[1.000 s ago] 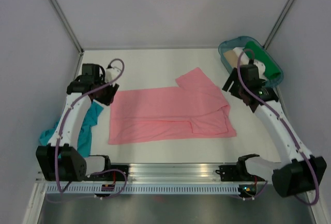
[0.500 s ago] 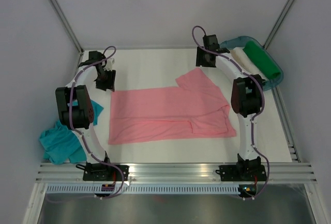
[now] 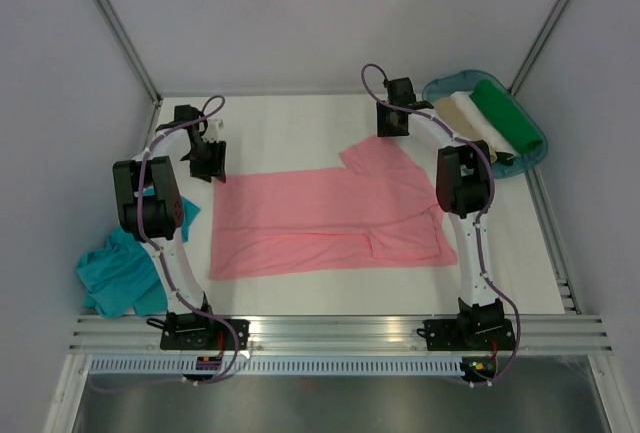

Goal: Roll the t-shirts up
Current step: Fold the tshirt

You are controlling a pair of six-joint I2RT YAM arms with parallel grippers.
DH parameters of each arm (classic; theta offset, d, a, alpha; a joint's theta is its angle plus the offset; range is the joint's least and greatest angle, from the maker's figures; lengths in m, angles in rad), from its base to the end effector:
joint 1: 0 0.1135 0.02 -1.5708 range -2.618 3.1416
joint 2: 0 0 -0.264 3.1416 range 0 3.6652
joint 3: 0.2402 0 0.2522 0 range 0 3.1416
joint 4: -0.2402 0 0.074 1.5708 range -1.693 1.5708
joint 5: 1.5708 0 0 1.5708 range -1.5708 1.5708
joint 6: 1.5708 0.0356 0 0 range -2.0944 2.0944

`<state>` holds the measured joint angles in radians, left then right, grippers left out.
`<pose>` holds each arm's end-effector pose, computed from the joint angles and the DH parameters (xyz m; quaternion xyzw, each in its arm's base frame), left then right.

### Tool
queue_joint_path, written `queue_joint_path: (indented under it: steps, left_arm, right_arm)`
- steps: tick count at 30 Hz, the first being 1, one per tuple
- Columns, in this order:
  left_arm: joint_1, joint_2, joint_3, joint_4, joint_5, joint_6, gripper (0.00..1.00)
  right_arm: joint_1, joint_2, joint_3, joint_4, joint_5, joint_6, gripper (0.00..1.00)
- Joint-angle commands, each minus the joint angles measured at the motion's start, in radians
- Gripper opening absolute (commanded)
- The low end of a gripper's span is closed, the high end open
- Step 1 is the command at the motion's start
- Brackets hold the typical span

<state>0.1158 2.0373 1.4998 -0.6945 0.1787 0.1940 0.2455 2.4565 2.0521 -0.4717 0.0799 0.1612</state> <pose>0.4141 0.0418 0.1726 0.0534 0.9804 -0.0610 0.1795 0.5277 0.1293 0.1552 -0.0260 0.9393 0.0319 0.3407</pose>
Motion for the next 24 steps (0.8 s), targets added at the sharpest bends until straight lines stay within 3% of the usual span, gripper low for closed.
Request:
queue_joint_path:
  steps: [1, 6, 8, 9, 12, 17, 24]
  left_arm:
    - [0.002, 0.026, 0.020, 0.032, 0.018, -0.007, 0.52]
    - [0.004, 0.027, 0.016, 0.033, 0.054, -0.001, 0.45]
    - [0.004, 0.023, 0.007, 0.041, 0.070, 0.015, 0.36]
    - [0.004, 0.021, 0.002, 0.047, 0.077, 0.016, 0.23]
    - [0.002, -0.003, -0.024, 0.085, 0.102, 0.035, 0.03]
    - [0.002, -0.116, -0.122, 0.164, 0.110, 0.131, 0.02]
    - [0.001, -0.247, -0.239, 0.194, 0.136, 0.245, 0.02]
  right_arm:
    - [0.000, 0.009, -0.046, -0.035, -0.063, -0.003, 0.50]
    - [0.000, -0.020, -0.076, -0.002, -0.111, 0.011, 0.17]
    - [0.000, -0.049, -0.096, 0.021, -0.114, 0.018, 0.03]
    - [-0.002, -0.059, -0.116, 0.027, -0.112, 0.020, 0.00]
    - [0.000, -0.109, -0.156, 0.056, -0.115, 0.029, 0.00]
    - [0.000, -0.279, -0.272, 0.113, -0.121, 0.058, 0.00]
    - [0.000, -0.525, -0.559, 0.179, -0.124, 0.100, 0.00]
